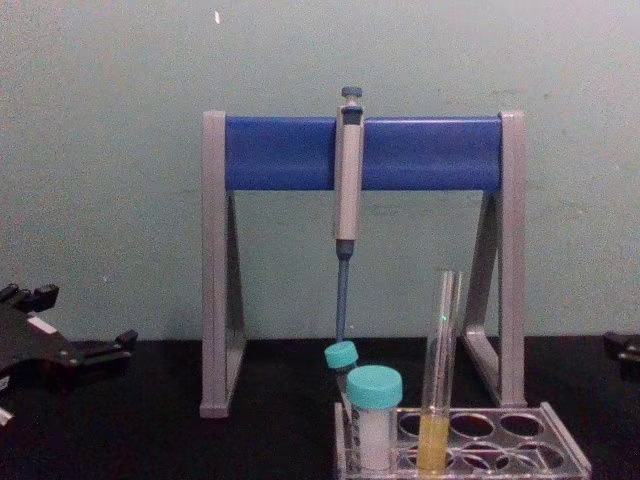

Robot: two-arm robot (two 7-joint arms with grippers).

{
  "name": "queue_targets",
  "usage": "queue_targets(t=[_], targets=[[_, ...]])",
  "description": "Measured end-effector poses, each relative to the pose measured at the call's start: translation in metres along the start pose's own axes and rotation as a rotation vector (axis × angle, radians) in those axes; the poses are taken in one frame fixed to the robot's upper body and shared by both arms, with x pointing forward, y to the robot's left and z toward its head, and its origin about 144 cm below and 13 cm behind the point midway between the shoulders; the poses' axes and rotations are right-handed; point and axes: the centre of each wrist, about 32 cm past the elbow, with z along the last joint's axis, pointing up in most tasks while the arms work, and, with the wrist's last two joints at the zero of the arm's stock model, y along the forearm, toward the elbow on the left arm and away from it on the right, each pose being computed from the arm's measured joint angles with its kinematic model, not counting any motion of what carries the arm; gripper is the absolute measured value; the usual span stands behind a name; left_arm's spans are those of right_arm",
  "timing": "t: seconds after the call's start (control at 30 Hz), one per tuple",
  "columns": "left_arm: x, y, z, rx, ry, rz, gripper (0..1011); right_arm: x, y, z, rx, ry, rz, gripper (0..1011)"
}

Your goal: Pick up the test tube from the test tube rack, shake it, then place it back into the test tube rack.

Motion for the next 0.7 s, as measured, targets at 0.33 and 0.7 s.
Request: queue_targets(t=[0.33, 0.7], targets=[[0.000, 0.000, 0.000, 0.000, 0.000, 0.000, 1001, -0.015, -0.017, 0.011, 0.033, 0.155, 0.133, 1000], [0.000, 0.000, 0.000, 0.000, 0.000, 0.000, 1001, -0.031, -0.020, 0.013, 0.047, 0.363, 0.315, 1000]])
